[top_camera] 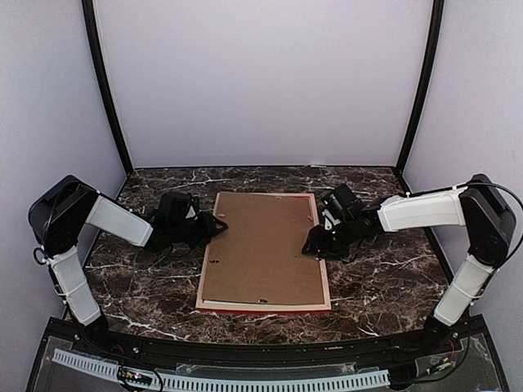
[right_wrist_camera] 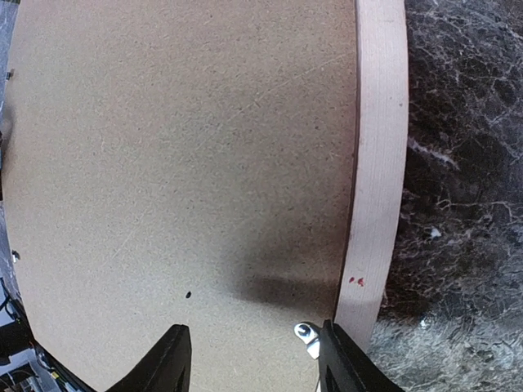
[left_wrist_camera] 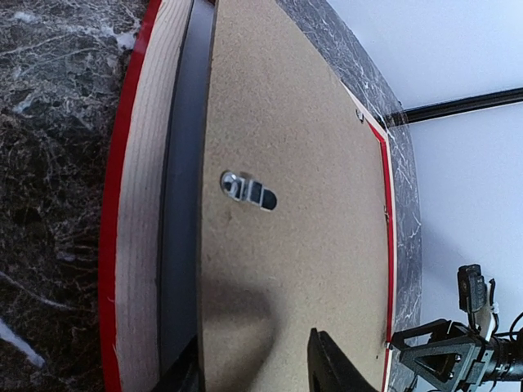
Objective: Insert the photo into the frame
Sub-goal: Place the backboard on the frame body.
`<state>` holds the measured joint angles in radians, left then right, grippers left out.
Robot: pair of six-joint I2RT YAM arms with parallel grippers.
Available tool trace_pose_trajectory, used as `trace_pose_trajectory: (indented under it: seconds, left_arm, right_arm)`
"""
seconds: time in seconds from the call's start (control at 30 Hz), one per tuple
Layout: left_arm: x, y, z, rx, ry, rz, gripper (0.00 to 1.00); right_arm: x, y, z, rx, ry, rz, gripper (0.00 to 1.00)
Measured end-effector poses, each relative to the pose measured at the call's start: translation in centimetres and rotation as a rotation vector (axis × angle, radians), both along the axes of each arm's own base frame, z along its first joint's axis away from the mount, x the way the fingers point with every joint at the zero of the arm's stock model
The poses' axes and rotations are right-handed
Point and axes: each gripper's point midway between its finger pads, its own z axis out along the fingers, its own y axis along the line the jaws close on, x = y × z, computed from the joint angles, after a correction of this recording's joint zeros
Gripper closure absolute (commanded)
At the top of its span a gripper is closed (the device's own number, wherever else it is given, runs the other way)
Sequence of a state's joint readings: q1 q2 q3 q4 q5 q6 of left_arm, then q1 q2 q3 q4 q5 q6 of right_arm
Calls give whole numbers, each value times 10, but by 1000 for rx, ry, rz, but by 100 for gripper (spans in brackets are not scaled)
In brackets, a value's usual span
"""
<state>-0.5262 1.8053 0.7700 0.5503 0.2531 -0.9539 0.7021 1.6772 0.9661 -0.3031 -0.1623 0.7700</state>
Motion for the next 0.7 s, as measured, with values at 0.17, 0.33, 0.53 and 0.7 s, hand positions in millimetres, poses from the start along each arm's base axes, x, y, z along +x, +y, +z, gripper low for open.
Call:
trace_pose_trajectory:
  seconds: [0.17,0.33,0.53,0.7]
  left_arm:
    - [0,0,0,2,0,2,59]
    - [0,1,-1,7,3,6,59]
    - [-1,0,-2,14,4,9,61]
    - [0,2,-4,23,5,24,63]
  right_arm:
    - [0,2,0,18,0,-12,46]
    - [-2,5,-1,41,11,-12,47]
    - [-7,6,-4,66,24,-17,47]
    - [-12,4,-3,78,34,-28,46]
